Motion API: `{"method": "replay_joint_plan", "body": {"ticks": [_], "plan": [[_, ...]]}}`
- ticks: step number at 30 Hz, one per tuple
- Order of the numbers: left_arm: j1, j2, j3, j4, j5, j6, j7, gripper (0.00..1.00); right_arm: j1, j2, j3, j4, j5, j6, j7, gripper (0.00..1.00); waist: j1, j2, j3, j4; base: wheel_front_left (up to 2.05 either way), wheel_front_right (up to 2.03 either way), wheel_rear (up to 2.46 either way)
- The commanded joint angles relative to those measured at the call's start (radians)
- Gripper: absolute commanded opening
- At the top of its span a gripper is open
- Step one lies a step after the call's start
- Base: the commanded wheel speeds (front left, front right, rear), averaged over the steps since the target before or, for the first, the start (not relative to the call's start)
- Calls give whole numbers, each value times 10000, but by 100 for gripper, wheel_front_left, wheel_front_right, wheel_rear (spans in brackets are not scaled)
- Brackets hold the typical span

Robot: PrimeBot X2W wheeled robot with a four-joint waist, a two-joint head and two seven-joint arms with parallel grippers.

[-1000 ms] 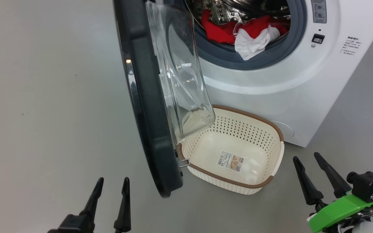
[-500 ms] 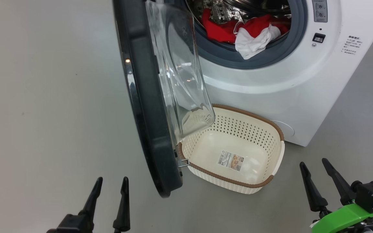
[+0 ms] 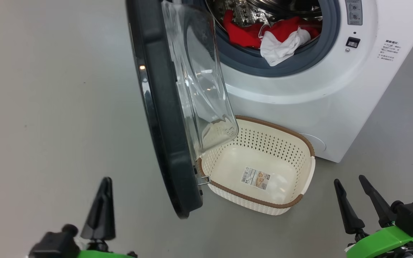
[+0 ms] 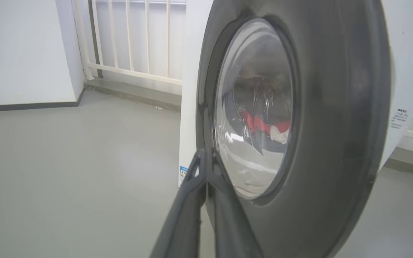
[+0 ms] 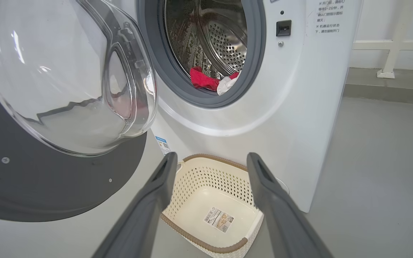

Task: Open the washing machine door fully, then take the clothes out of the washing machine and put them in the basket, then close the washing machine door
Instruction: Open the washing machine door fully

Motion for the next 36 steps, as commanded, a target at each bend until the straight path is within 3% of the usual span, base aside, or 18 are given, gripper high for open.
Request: {"method": "replay_joint_plan", "body": {"ticks": [1, 8, 11, 14, 23, 27, 36], "plan": [[-351, 106, 514, -703, -111, 154, -78, 0, -45, -94, 138, -254, -118, 65, -91, 100, 0, -1, -1, 8, 0, 0, 0], [-733, 106, 413, -3564, 104, 494, -78, 0, -85, -77, 117, -310, -204, 65, -91, 100, 0, -1, 25, -16, 0, 0, 0], [-814, 106, -616, -4670, 103, 559, -78, 0, -132, -96, 125, -346, -268, 65, -91, 100, 0, -1, 59, -56, 0, 0, 0], [-793, 106, -1337, -4682, 187, 485, -78, 0, -155, -102, 125, -366, -289, 65, -91, 100, 0, -1, 86, -74, 0, 0, 0], [-744, 106, -3591, -2683, -580, 201, -78, 0, -222, -101, 229, -368, -233, 65, -91, 100, 0, -1, 192, -240, 0, 0, 0], [-863, 106, -3600, -1600, -1218, 261, -78, 0, -260, -98, 281, -364, -206, 65, -91, 100, 0, -1, 213, -338, 0, 0, 0], [-1372, 106, -3018, -219, -1351, 81, -78, 0, -295, -111, 435, -422, -30, 65, -91, 100, 0, -1, 246, -440, 0, 0, 0]]}}
